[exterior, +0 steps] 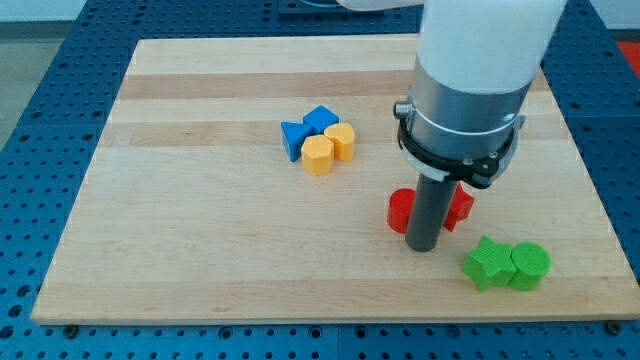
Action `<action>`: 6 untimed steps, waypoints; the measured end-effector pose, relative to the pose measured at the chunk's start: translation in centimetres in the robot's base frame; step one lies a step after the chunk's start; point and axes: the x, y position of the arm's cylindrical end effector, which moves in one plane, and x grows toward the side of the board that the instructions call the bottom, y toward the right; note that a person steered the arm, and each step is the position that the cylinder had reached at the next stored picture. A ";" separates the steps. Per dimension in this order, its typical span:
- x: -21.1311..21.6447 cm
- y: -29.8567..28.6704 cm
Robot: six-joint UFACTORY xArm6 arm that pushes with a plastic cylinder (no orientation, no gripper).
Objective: Separate the red star from the red circle
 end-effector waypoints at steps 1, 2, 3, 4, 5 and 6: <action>0.0 0.3; 0.0 1.9; 0.0 1.9; 0.0 2.2; -1.6 3.2; -4.0 4.2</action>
